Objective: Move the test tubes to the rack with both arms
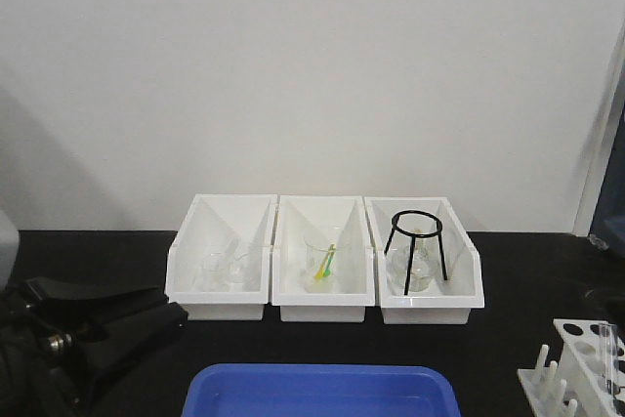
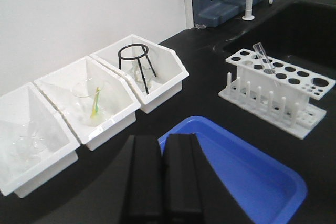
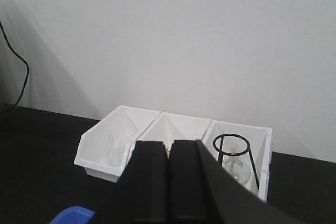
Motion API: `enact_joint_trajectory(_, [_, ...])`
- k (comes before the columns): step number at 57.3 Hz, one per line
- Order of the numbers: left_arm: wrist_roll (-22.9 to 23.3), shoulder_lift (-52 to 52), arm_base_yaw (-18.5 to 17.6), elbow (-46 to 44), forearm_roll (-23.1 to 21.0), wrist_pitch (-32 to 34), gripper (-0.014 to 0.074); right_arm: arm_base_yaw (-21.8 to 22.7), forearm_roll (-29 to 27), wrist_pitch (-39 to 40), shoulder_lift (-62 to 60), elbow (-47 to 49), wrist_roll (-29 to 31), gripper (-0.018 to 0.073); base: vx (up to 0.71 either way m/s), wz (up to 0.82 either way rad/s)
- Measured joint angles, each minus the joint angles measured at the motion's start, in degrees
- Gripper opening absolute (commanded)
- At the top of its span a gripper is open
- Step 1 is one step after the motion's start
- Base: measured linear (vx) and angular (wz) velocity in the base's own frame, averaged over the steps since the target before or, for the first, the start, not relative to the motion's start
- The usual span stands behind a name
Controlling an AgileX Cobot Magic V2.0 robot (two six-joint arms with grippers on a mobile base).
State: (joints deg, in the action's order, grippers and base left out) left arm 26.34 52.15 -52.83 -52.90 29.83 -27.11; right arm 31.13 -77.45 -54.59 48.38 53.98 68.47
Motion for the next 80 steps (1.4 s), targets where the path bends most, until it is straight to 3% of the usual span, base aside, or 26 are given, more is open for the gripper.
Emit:
enact_joint_trajectory(6, [-9.6, 0.0, 7.3, 0.0, -7.1, 0.0, -0.0015, 0.0, 0.0, 0.0, 0.0, 0.0, 0.0, -0.0008, 0.0, 0.0])
enact_joint_trajectory(15, [-29.5, -2.5, 21.0, 1.6, -24.2, 1.1, -0.0015, 0.0, -0.1, 0.0, 0.0, 0.0, 0.0, -0.0008, 0.0, 0.0])
enact_joint_trajectory(21, [-37.1, -6.7, 28.7, 6.6, -30.2, 5.8, -0.0015, 0.0, -0.1, 0.0, 0.0, 0.0, 0.0, -0.0008, 0.0, 0.0])
enact_joint_trajectory(36, [-39.1, -27.7, 39.9, 32.9, -31.8, 18.3, -0.0015, 0.0, -0.1, 0.0, 0.0, 0.0, -0.1, -0.0008, 0.0, 0.0])
enact_joint_trajectory(49, [-36.9, -46.5, 45.5, 53.3, -32.1, 19.9, -0.0015, 0.0, -0.1, 0.0, 0.0, 0.0, -0.1, -0.0008, 0.0, 0.0])
enact_joint_trajectory(57, [-36.7, -52.5, 46.1, 54.4, -33.1, 19.8, -0.0015, 0.0, -0.1, 0.0, 0.0, 0.0, -0.1, -0.0008, 0.0, 0.0])
enact_joint_trajectory(80, [-36.7, -52.6, 46.1, 54.6, -33.3, 18.4, -0.0015, 0.0, 0.0, 0.0, -0.1, 0.0, -0.1, -0.0008, 0.0, 0.0])
